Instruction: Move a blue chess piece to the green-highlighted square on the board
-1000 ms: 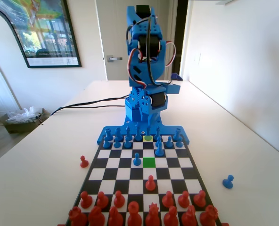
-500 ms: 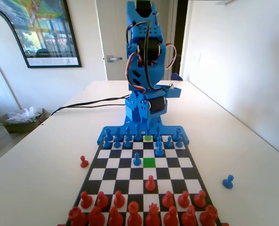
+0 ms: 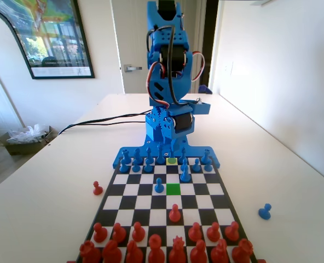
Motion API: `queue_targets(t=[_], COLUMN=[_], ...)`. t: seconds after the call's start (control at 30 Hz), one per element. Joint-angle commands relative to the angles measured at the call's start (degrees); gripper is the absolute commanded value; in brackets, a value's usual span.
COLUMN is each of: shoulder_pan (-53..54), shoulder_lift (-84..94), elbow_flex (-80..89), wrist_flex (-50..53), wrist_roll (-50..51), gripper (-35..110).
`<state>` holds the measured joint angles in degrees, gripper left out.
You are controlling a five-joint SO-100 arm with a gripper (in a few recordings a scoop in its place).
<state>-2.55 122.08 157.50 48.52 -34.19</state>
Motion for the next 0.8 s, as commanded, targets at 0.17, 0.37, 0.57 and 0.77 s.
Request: queue_targets(t=[0.17, 0.37, 0.57, 0.77], shoulder_pan=[-0.7, -0.5, -0.2, 0.0], shoulder_lift=[0.4, 0.3, 0.2, 0.1], elbow_flex=[0.5, 1.8, 2.6, 3.1], wrist_flex=[-1.1, -2.9, -4.0, -4.5], wrist_roll=[-1.5, -2.1, -2.6, -3.0], gripper=[12, 12, 12, 12])
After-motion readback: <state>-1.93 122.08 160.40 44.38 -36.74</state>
